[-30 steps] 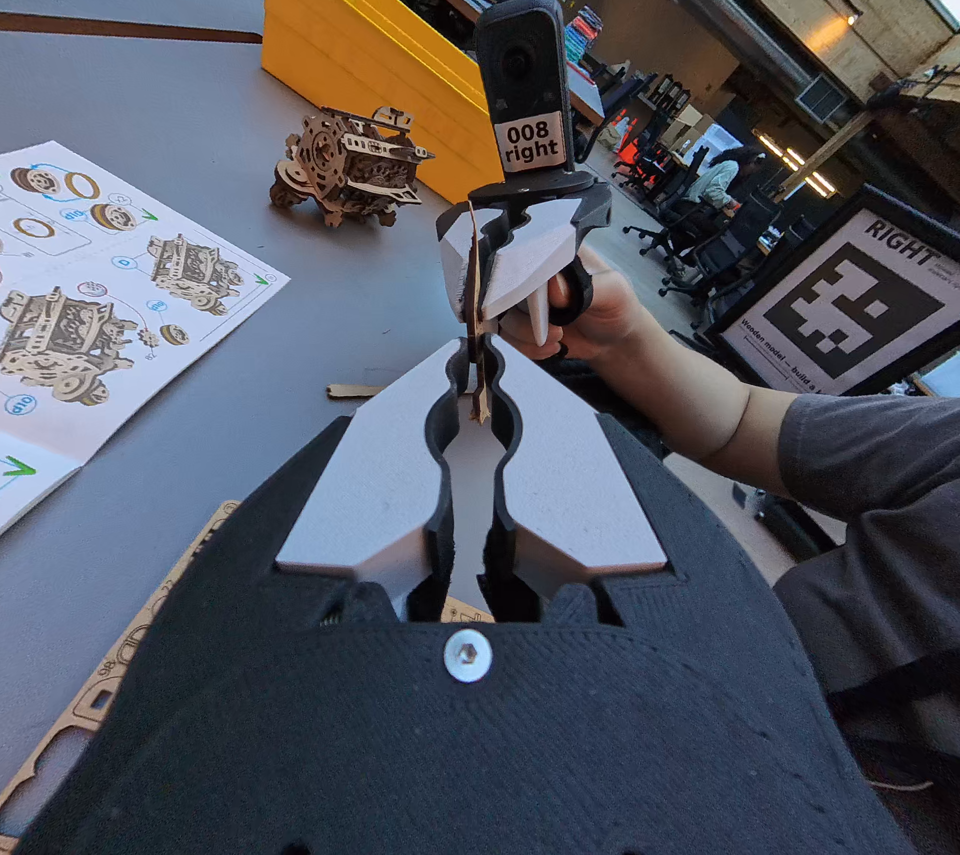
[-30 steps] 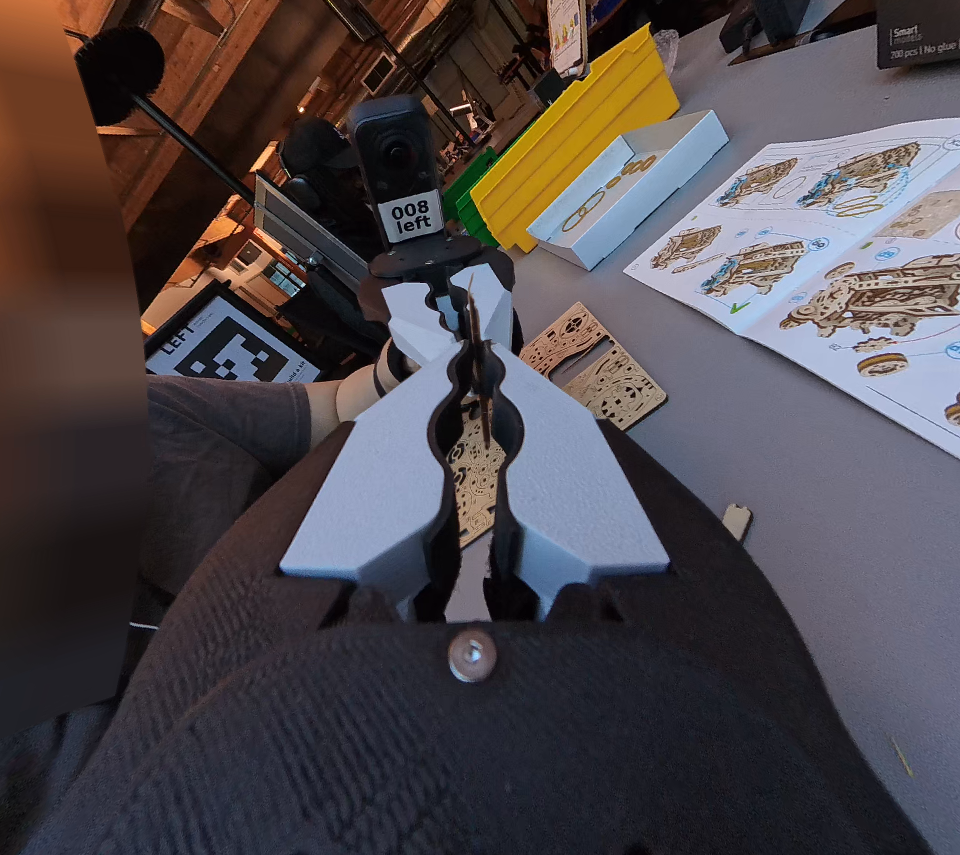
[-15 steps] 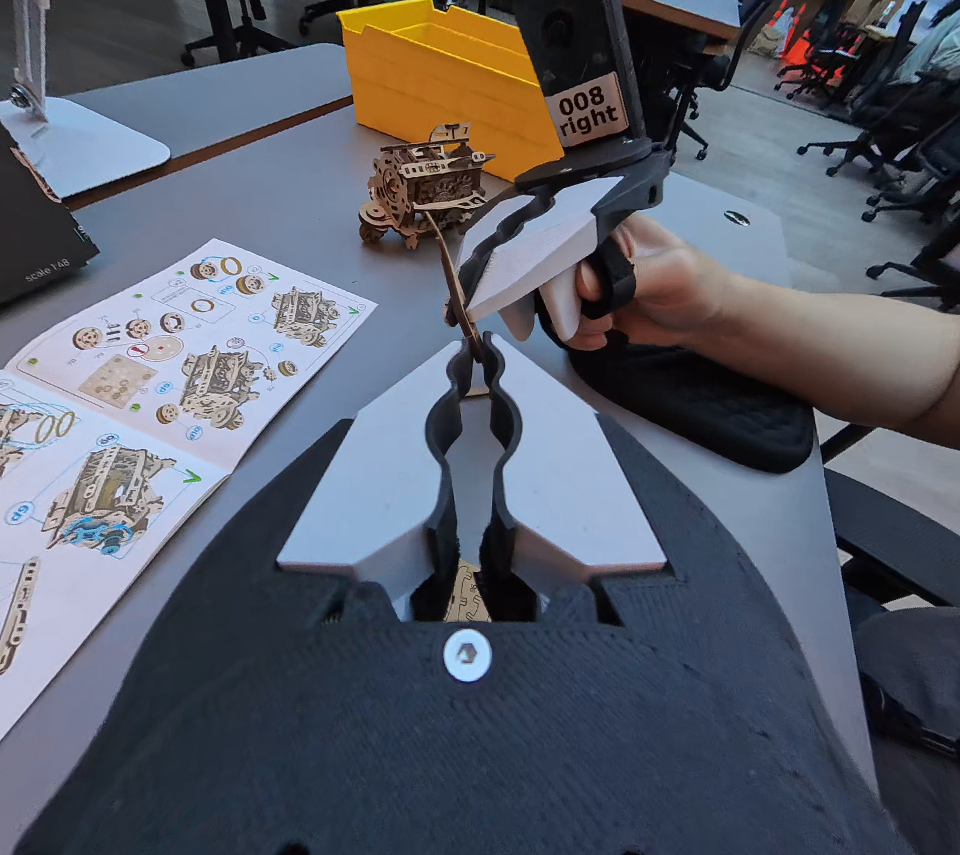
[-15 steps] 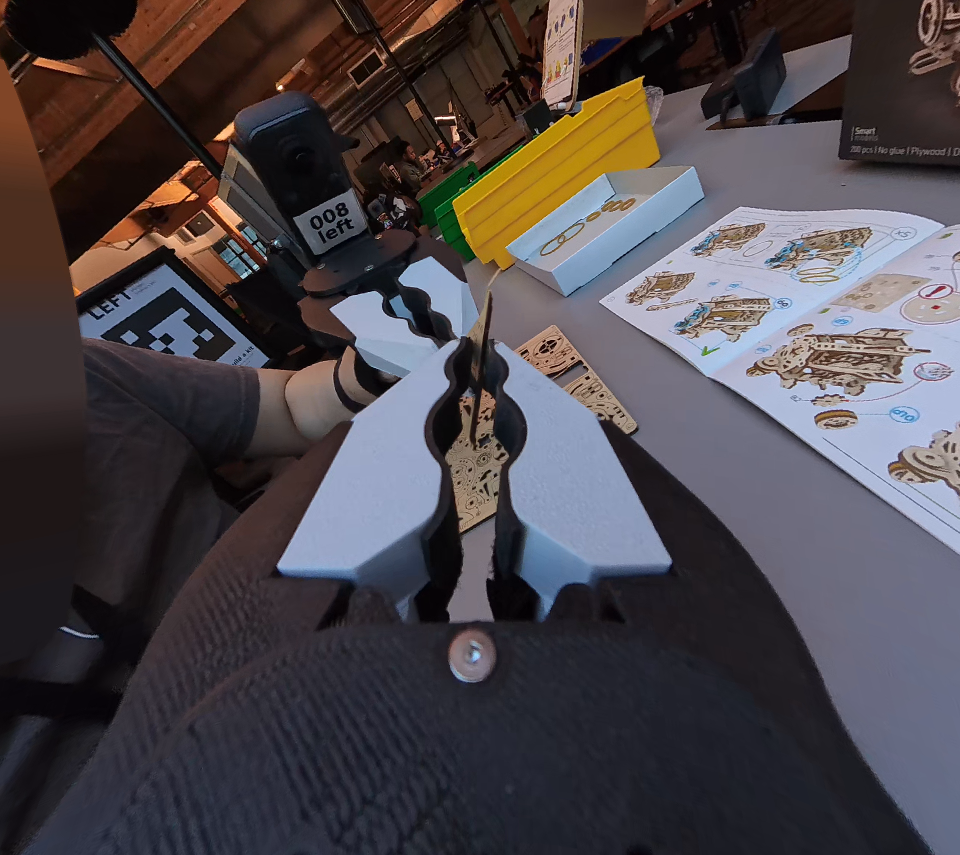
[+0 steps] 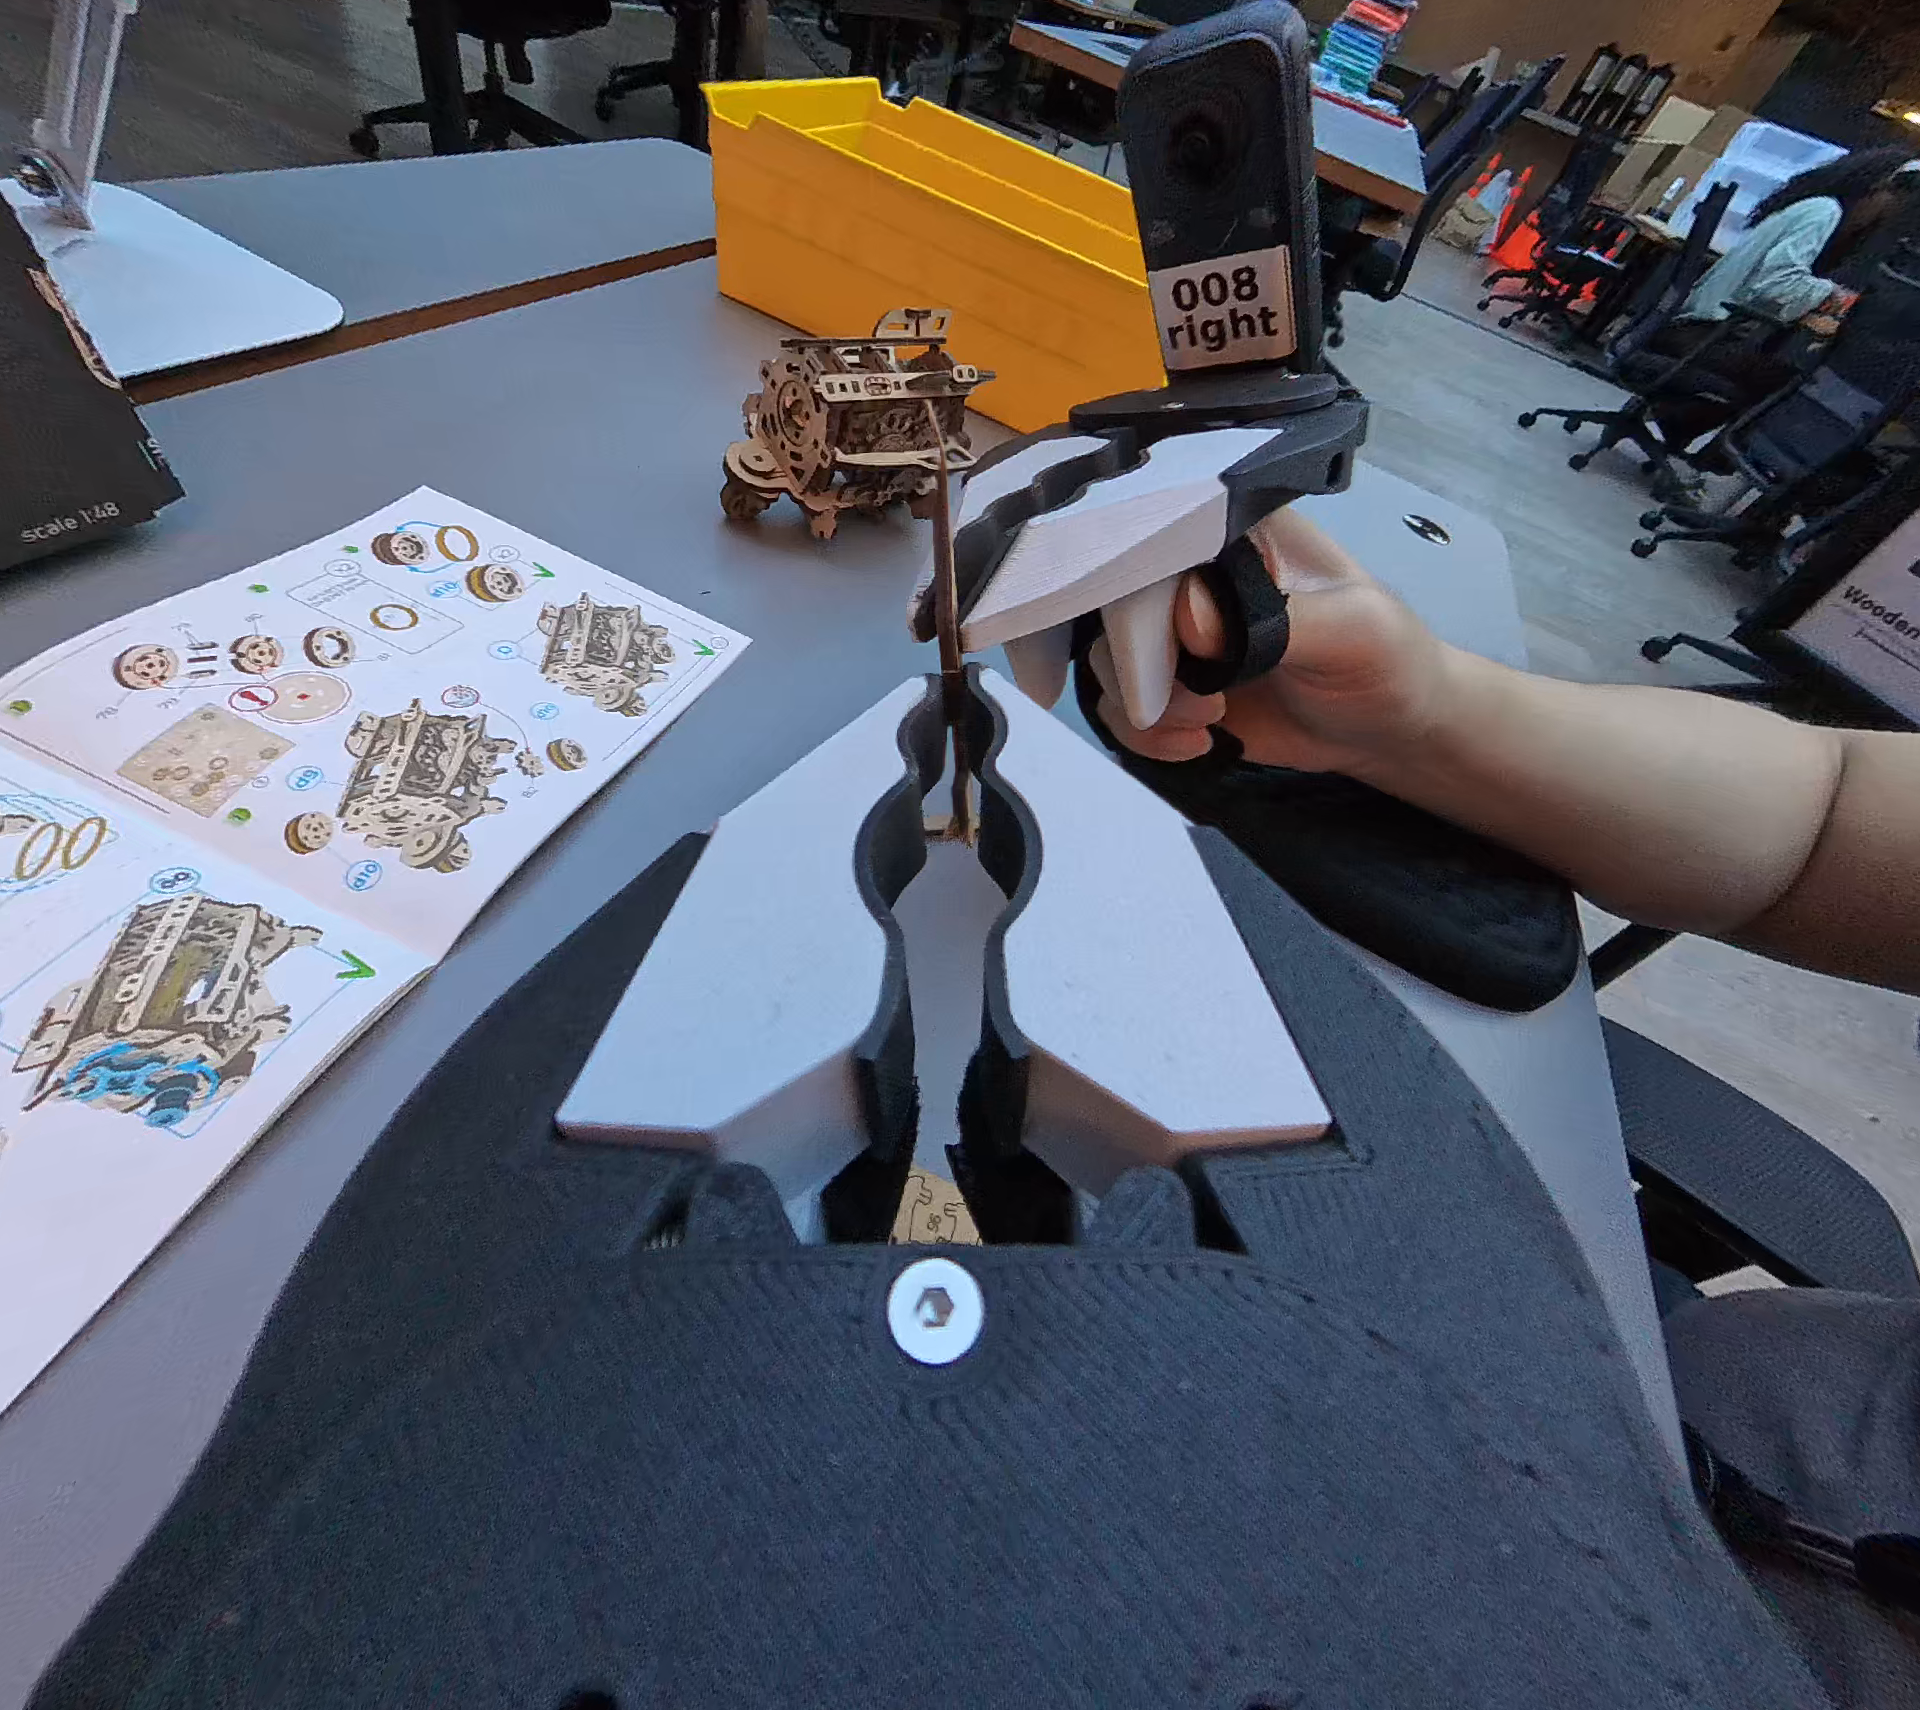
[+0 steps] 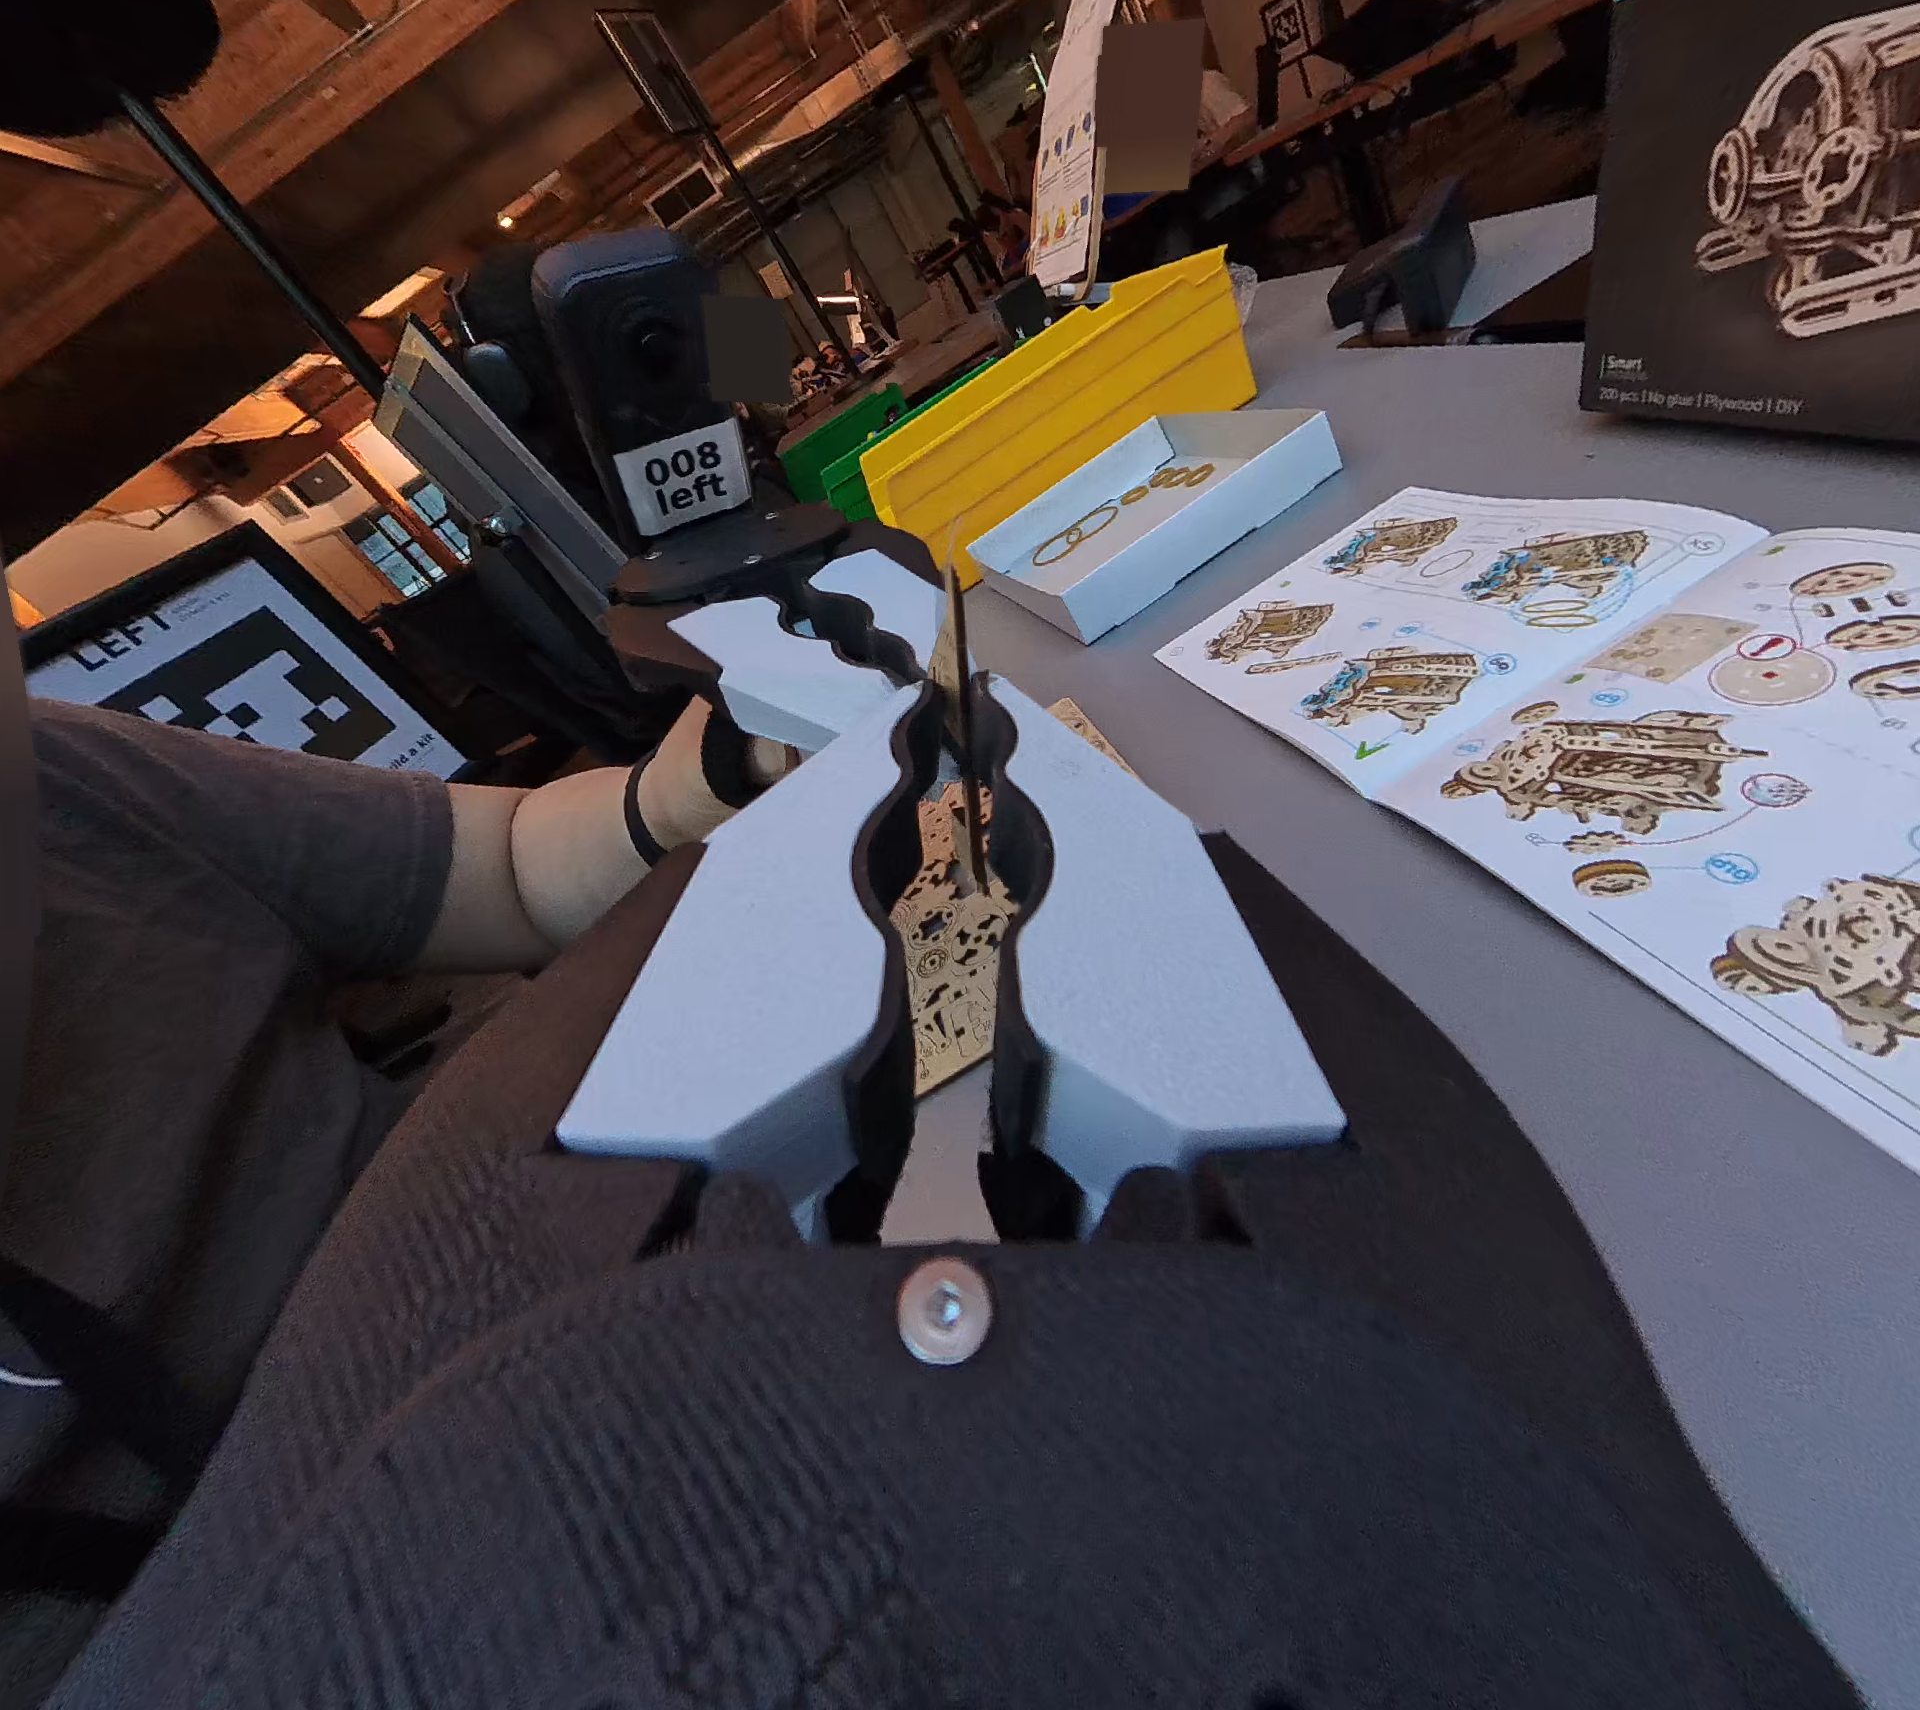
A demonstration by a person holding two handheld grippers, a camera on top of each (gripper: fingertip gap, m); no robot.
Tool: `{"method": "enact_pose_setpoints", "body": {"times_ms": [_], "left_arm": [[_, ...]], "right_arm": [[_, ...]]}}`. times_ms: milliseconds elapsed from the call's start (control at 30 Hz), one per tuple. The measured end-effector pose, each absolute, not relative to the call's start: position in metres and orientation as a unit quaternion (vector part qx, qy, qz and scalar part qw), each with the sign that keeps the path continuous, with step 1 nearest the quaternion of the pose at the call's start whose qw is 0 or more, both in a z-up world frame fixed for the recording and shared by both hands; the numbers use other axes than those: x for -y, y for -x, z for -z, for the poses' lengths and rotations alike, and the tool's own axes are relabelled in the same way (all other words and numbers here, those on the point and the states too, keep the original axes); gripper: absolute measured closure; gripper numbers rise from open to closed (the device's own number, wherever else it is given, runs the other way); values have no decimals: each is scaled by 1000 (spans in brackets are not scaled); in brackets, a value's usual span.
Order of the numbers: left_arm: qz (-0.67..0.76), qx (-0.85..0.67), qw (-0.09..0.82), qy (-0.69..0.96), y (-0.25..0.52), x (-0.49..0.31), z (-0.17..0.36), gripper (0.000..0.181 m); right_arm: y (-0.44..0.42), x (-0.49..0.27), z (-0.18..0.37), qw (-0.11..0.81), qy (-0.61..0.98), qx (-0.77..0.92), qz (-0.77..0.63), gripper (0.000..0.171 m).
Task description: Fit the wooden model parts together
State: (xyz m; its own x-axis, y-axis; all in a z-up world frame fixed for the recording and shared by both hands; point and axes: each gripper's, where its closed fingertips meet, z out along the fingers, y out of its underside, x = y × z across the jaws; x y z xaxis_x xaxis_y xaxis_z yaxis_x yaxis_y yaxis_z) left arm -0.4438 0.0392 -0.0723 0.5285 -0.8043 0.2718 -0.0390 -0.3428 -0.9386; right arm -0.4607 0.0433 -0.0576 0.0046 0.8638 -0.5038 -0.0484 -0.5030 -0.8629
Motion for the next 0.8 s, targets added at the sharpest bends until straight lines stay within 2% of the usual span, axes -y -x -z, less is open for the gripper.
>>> {"method": "enact_pose_setpoints", "body": {"times_ms": [600,800], "left_arm": [[297,-318,538,721,444,-40,74,180],[320,-332,544,701,442,-37,67,181]], "right_arm": [[462,-45,62,404,619,343,-579,167],[458,-39,52,327,587,309,-673,168]]}}
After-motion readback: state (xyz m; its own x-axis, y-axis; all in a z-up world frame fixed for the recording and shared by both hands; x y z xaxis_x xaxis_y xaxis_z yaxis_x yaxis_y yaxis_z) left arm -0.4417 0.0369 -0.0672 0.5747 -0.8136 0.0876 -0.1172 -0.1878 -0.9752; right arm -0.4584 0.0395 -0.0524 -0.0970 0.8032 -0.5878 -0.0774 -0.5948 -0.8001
